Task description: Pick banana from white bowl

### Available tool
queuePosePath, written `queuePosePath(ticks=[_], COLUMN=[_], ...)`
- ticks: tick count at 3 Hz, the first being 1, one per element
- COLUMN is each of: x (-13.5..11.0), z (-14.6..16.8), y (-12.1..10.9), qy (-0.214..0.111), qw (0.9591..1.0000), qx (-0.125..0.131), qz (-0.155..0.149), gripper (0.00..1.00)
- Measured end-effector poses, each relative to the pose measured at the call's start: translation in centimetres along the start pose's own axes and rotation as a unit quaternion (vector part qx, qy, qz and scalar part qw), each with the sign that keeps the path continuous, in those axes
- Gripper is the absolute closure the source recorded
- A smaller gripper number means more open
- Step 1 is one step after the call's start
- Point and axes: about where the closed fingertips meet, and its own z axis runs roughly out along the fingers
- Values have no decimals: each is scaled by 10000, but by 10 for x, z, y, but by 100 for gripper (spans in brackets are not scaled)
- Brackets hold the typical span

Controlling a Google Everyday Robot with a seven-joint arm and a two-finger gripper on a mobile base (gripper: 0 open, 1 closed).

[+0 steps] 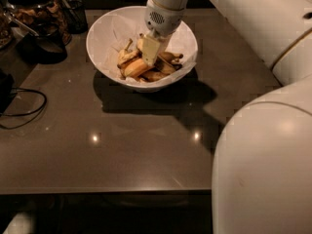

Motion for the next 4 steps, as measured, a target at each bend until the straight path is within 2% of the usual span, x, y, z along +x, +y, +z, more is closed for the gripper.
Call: queuePosePath(ticks=[1,2,3,4], x=[-1,-1,-2,-3], z=[-4,-4,-7,-24], y=[0,0,0,-1], qy=[0,1,-3,-191], qw=[10000,10000,10000,9996], qx=[0,0,4,124], qz=[0,1,0,-179], gripper=[85,100,100,100])
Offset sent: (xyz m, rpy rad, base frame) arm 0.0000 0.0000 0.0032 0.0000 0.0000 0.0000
